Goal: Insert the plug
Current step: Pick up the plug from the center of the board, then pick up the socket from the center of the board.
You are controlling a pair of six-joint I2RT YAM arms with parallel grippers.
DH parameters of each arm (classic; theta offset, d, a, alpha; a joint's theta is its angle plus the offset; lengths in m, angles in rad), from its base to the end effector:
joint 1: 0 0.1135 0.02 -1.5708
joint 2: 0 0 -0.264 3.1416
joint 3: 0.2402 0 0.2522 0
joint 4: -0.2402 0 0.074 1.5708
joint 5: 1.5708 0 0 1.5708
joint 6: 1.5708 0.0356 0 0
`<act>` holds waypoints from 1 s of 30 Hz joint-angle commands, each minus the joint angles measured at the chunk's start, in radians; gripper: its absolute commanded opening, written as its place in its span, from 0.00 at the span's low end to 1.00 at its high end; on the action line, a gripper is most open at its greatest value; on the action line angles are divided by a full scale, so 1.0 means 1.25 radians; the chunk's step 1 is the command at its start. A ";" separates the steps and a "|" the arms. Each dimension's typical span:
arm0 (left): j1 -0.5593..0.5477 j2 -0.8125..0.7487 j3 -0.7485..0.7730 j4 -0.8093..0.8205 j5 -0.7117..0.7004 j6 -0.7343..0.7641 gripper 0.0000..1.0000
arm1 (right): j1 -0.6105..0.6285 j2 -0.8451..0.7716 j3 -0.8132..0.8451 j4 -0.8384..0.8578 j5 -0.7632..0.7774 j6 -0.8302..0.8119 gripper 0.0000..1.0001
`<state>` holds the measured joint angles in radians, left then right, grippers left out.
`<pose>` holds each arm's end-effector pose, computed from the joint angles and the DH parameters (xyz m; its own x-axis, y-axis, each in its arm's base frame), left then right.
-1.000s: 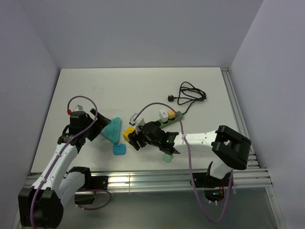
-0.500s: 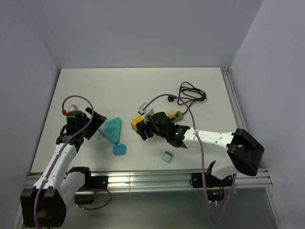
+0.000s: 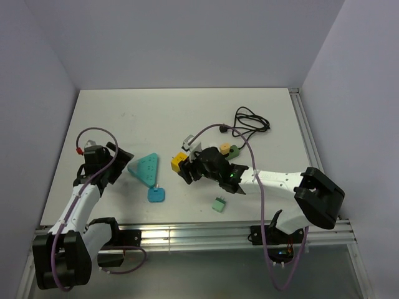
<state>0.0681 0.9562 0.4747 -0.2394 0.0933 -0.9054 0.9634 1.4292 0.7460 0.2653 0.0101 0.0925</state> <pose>0.1947 0.0100 0.1967 -0.4082 -0.8129 -0.4154 -0.5168 0.5809 -0.6289 0.1777 0.2550 0.2223 -0.3060 -0.2784 -0.9104 -0.7909 0.6066 0.0803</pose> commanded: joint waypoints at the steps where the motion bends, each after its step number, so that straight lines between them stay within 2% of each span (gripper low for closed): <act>1: 0.003 0.014 -0.015 0.072 0.004 0.011 0.99 | 0.000 -0.009 -0.008 0.074 -0.026 0.007 0.00; 10: 0.004 0.069 -0.020 0.137 -0.005 0.024 1.00 | -0.001 -0.005 -0.013 0.080 -0.053 0.013 0.00; 23: 0.002 0.148 -0.042 0.184 0.049 0.010 0.98 | -0.001 0.005 -0.014 0.085 -0.068 0.019 0.00; 26: 0.002 0.149 -0.056 0.228 0.052 0.011 0.93 | -0.001 0.004 -0.014 0.085 -0.069 0.019 0.00; 30: 0.002 0.155 -0.067 0.264 0.069 0.005 0.79 | -0.001 0.003 -0.016 0.085 -0.067 0.018 0.00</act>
<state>0.0689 1.1435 0.3996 0.0044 0.1463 -0.9039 0.9634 1.4315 0.7269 0.2993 -0.0708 0.1120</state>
